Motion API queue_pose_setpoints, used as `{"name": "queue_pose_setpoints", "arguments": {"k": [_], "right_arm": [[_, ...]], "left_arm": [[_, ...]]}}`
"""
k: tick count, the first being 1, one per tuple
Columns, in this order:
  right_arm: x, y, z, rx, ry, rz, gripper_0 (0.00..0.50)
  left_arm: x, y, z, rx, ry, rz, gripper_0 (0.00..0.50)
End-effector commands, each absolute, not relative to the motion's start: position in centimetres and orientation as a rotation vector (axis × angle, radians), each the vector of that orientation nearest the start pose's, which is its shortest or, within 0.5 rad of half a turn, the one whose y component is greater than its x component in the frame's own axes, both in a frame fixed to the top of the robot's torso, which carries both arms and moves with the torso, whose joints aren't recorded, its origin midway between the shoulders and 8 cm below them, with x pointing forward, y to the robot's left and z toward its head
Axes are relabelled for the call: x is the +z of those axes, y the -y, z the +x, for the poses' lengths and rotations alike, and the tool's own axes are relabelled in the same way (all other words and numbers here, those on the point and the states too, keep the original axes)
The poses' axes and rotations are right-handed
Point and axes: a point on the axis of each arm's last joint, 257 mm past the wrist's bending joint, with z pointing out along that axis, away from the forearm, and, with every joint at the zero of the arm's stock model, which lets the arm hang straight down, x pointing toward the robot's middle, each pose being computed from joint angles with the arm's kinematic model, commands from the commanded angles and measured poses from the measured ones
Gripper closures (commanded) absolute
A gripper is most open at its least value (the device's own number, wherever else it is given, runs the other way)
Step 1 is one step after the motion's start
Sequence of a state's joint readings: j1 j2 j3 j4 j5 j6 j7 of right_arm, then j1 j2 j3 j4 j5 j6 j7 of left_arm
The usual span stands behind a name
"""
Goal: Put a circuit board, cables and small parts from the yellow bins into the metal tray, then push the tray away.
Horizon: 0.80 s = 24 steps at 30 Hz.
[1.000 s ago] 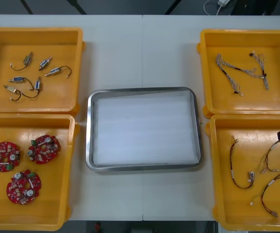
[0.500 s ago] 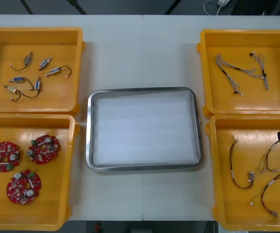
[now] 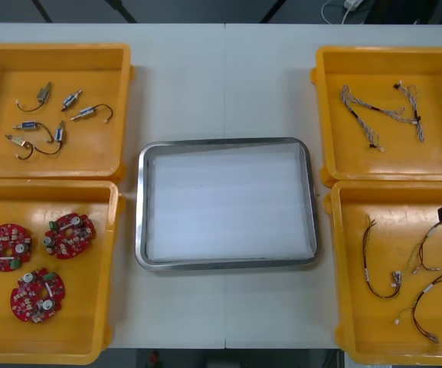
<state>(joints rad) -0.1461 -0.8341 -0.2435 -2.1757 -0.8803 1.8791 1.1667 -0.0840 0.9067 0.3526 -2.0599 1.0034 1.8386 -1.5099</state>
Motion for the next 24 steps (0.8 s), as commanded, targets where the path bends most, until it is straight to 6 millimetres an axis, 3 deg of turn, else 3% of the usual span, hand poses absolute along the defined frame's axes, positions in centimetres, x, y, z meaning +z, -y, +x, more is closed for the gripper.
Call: {"name": "queue_pose_setpoints", "arguments": {"k": [1,24], "right_arm": [[-17.23,37.20,36.93,-0.002,-2.698,0.122,0.000],[-17.23,37.20,36.93,-0.002,-2.698,0.122,0.000]], "left_arm": [[-17.00,-42.92,35.30,0.085,-2.766,0.152,0.000],[-17.00,-42.92,35.30,0.085,-2.766,0.152,0.000]]}}
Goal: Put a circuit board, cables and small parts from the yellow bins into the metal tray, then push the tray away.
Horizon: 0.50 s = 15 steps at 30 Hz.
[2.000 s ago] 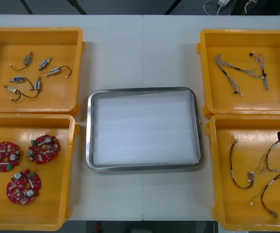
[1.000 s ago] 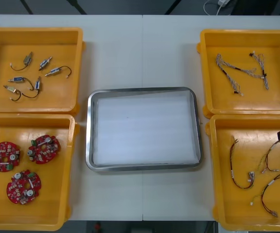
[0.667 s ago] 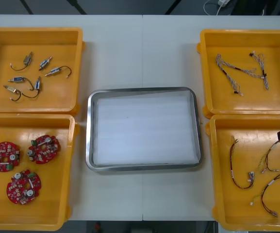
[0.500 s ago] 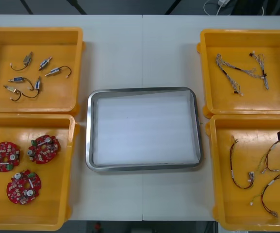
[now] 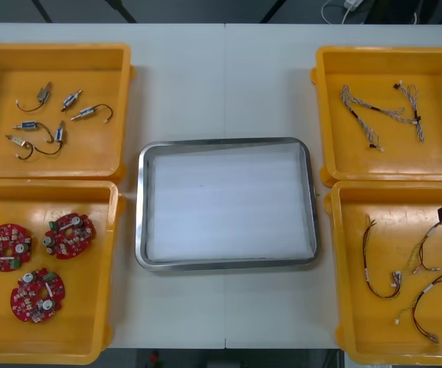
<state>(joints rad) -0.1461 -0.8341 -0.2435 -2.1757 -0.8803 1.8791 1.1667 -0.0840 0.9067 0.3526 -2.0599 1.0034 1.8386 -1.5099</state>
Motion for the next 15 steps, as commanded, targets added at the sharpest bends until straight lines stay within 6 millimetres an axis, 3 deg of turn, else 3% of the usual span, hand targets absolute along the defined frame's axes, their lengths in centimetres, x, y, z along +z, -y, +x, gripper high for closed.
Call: {"name": "queue_pose_setpoints", "arguments": {"k": [1,15], "right_arm": [[-17.23,37.20,36.93,-0.002,-2.698,0.122,0.000],[-17.23,37.20,36.93,-0.002,-2.698,0.122,0.000]], "left_arm": [[-17.00,-42.92,35.30,0.085,-2.766,0.152,0.000],[-17.00,-42.92,35.30,0.085,-2.766,0.152,0.000]]}}
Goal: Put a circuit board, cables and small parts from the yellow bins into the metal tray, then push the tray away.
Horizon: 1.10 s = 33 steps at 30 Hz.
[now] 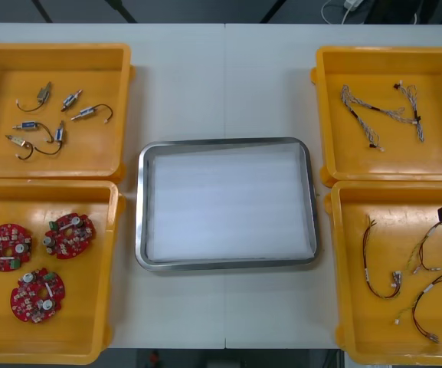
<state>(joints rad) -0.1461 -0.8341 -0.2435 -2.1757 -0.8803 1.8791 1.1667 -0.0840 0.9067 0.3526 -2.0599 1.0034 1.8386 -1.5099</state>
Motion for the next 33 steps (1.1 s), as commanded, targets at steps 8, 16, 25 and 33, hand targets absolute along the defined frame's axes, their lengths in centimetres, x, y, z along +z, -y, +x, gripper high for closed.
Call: {"name": "queue_pose_setpoints", "arguments": {"k": [8,16,25,33], "right_arm": [[-17.23,37.20,36.93,-0.002,-2.698,0.122,0.000],[-17.23,37.20,36.93,-0.002,-2.698,0.122,0.000],[-17.23,37.20,36.93,-0.002,-2.698,0.122,0.000],[-17.23,37.20,36.93,-0.002,-2.698,0.122,0.000]], "left_arm": [[-17.00,-42.92,35.30,0.085,-2.766,0.152,0.000],[-17.00,-42.92,35.30,0.085,-2.766,0.152,0.000],[-17.00,-42.92,35.30,0.085,-2.766,0.152,0.000],[-17.00,-42.92,35.30,0.085,-2.766,0.152,0.000]]}}
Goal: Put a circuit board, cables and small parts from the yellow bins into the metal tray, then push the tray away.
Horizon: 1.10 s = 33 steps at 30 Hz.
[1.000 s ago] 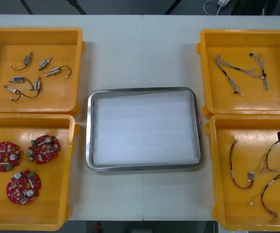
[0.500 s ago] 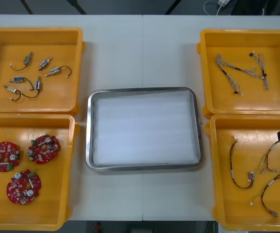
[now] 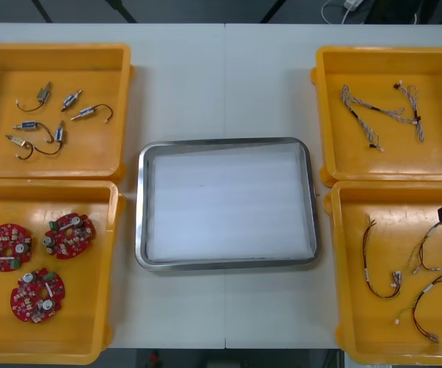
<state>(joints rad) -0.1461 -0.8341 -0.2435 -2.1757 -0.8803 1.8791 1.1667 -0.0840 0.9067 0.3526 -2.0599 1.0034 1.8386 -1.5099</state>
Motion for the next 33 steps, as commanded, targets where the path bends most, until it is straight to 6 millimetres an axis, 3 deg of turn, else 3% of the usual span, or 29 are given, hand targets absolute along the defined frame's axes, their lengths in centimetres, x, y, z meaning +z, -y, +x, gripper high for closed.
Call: {"name": "queue_pose_setpoints", "arguments": {"k": [1,11,17,19,33], "right_arm": [[-17.2,37.2,36.9,-0.002,-2.698,0.122,0.000],[-17.2,37.2,36.9,-0.002,-2.698,0.122,0.000],[-17.2,37.2,36.9,-0.002,-2.698,0.122,0.000],[-18.4,37.5,36.5,-0.001,-2.731,0.148,0.000],[-18.3,41.1,39.8,0.048,-2.699,0.553,0.000]], "left_arm": [[-17.0,-42.9,35.3,0.085,-2.766,0.152,0.000],[-17.0,-42.9,35.3,0.085,-2.766,0.152,0.000],[-15.2,-42.9,36.1,0.090,-2.727,0.151,0.000],[-14.9,-43.0,36.0,0.087,-2.726,0.149,0.000],[-16.3,-43.2,37.5,-0.005,-2.711,0.085,0.000]]}}
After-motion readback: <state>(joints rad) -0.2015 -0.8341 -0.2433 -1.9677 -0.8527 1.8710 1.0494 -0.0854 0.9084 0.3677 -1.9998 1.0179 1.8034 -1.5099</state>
